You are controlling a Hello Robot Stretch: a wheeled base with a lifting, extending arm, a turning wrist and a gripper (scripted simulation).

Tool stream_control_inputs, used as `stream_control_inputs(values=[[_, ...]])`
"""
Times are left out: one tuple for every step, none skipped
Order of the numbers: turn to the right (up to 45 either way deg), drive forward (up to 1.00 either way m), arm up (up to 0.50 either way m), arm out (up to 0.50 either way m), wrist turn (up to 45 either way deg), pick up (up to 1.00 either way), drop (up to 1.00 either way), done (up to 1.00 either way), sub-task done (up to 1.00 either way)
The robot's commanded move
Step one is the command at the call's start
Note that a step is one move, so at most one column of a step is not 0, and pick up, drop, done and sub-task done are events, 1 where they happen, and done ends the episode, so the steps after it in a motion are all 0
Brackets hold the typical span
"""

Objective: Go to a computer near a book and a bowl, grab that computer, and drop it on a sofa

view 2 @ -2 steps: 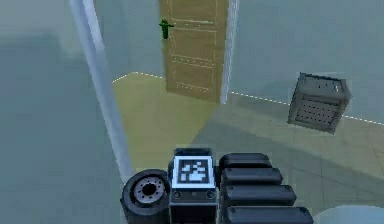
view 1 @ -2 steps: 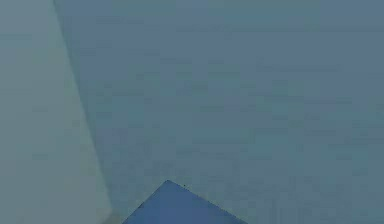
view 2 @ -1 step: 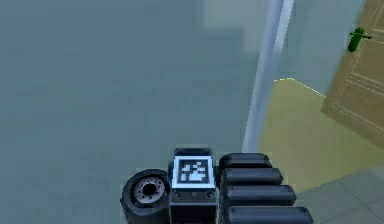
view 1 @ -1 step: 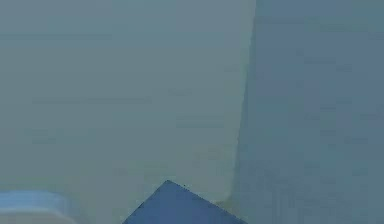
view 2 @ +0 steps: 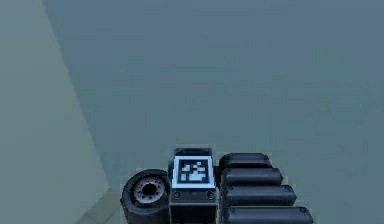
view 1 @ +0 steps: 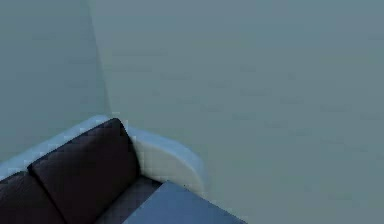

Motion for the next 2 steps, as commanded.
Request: stream_control_inputs(values=[[-3.0, 0.0, 0.0, 0.0, 0.0, 0.0, 0.0, 0.0, 0.0], [45.0, 0.0, 0.0, 0.0, 0.0, 0.0, 0.0, 0.0, 0.0]])
